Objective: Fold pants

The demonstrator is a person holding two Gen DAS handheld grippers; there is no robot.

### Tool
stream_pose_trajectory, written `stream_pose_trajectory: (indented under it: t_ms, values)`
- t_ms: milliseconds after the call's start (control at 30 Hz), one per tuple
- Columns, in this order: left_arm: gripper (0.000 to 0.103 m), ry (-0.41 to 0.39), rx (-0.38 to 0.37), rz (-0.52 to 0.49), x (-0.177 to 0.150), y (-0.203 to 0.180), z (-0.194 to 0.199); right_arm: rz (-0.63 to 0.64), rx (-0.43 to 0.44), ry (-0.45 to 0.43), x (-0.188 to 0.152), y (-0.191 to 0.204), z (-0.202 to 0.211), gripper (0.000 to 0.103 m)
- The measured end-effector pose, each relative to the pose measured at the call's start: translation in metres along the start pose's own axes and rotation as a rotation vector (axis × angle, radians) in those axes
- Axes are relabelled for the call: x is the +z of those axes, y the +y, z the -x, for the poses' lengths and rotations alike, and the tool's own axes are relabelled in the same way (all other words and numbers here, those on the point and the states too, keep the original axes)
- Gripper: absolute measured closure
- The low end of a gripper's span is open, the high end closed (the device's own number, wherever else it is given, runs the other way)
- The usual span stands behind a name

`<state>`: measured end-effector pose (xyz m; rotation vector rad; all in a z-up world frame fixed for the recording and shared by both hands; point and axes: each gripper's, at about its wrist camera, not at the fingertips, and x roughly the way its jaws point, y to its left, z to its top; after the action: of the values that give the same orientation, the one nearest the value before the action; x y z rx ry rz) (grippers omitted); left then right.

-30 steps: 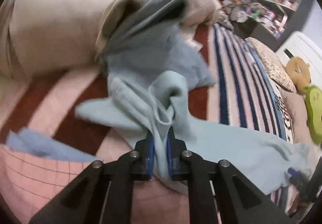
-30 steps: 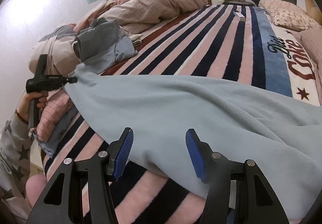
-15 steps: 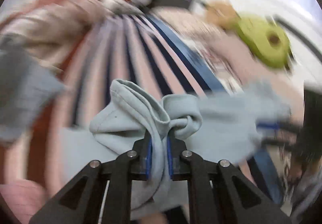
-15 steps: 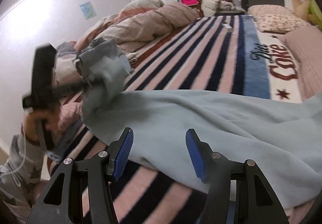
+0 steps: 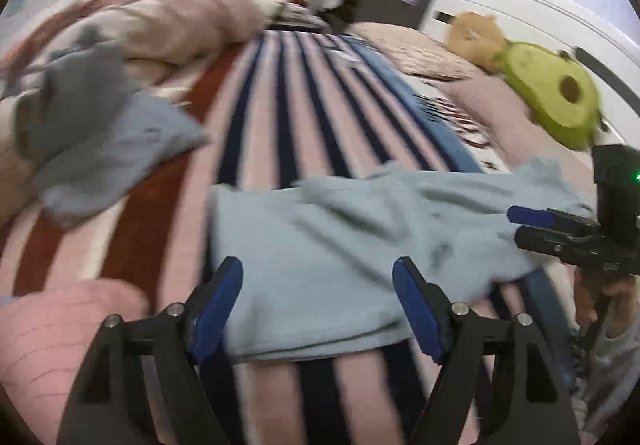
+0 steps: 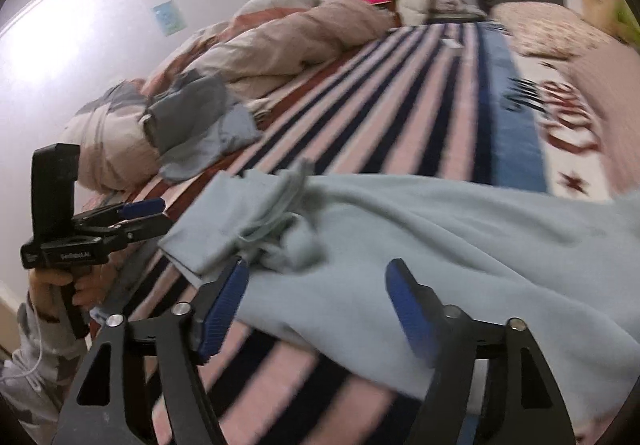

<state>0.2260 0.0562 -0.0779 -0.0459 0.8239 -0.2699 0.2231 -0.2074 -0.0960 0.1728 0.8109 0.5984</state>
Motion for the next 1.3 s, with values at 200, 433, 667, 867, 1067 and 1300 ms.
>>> stream_pose_trajectory:
  t_ms: [200, 433, 667, 867, 1067, 1300]
  values:
    - [0.029, -0.040, 0.002, 0.111, -0.010, 0.030, 0.003, 0.046, -0.007, 0.058, 0.020, 0.023, -0.063, 0.023]
    - [0.029, -0.054, -0.019, 0.133, -0.008, 0.028, 0.000, 0.098, -0.051, 0.071, 0.021, 0.041, -0.095, 0.085]
    - [0.029, -0.056, -0.022, 0.137, -0.007, 0.025, -0.001, 0.067, -0.075, -0.012, 0.012, 0.028, -0.047, 0.096]
    - [0.029, -0.034, -0.038, 0.117, -0.008, 0.015, -0.003, -0.049, -0.088, 0.065, -0.012, -0.003, -0.016, 0.096]
    - [0.029, -0.009, -0.064, 0.070, -0.009, 0.000, -0.011, -0.100, -0.062, 0.074, -0.025, -0.014, 0.000, 0.053]
    - [0.029, -0.007, -0.065, 0.056, -0.010, -0.005, -0.012, -0.147, -0.105, 0.042, 0.008, -0.033, -0.019, 0.030]
